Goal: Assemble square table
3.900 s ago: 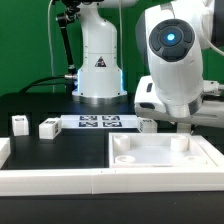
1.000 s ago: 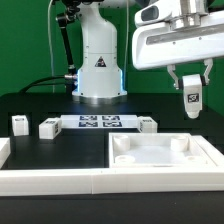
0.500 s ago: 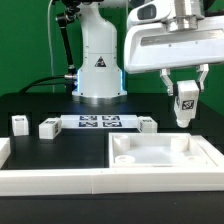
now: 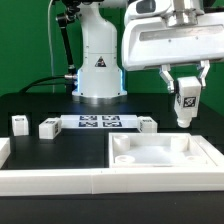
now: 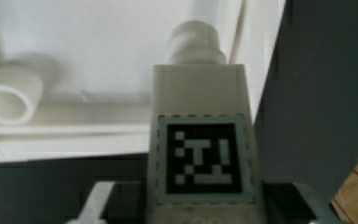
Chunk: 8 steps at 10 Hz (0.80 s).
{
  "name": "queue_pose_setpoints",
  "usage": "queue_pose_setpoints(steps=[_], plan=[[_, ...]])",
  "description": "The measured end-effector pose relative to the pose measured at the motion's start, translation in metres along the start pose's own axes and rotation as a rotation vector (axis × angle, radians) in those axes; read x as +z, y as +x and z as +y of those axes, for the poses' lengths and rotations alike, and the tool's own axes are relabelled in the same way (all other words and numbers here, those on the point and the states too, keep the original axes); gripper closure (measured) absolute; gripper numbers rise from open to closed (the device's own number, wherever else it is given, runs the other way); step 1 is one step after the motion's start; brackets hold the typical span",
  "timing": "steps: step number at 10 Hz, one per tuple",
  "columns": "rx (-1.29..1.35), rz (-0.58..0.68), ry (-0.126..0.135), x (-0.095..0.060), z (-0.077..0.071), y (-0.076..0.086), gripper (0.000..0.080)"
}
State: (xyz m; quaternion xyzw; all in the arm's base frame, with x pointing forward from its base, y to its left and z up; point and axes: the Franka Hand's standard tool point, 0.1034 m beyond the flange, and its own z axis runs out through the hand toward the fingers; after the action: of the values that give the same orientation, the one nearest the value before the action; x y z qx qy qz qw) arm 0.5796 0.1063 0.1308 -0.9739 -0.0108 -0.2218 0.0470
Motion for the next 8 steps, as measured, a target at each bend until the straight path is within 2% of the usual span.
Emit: queue_pose_setpoints(steps=[2,3,4,7,8], plan=[[-0.046,0.139,0.005,0.011,0.002,0.015,0.0508],[-0.048,0.181,0.005,0.014,0.002,0.017,0.0508],[-0.025,0.143,0.003,0.013,0.001,0.014,0.0508],[-0.042,0.144,0.000,0.014,0.001,0.015,0.0508],[-0.068,0.151,0.000,0.020,0.001,0.022,0.0508]])
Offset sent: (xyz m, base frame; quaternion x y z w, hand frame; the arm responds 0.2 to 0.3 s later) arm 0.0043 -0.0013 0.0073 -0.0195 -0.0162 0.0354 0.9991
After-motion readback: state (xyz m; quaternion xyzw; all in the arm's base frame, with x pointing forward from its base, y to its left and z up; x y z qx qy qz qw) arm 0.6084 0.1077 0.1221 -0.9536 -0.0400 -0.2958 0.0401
